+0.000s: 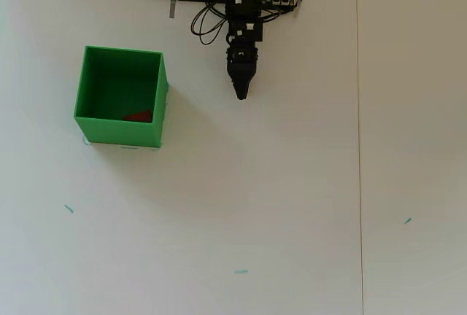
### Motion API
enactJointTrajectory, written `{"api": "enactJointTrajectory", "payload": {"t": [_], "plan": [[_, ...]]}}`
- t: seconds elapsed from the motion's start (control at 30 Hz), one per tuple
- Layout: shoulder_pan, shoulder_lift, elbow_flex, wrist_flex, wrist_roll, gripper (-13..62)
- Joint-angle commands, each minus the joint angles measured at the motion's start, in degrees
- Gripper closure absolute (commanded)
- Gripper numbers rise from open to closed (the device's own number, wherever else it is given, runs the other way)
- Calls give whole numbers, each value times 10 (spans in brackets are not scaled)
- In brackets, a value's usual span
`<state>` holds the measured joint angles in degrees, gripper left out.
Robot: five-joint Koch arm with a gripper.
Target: Grasp a red block and put it in the green bin.
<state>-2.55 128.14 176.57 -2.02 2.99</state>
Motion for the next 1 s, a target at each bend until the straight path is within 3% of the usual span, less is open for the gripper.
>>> {"api": "enactJointTrajectory", "payload": {"t": [0.0,0.2,0.97], "plan": [[6,50,36,33,-2,146],[-3,49,36,34,-61,149],[0,49,36,34,-62,148]]}}
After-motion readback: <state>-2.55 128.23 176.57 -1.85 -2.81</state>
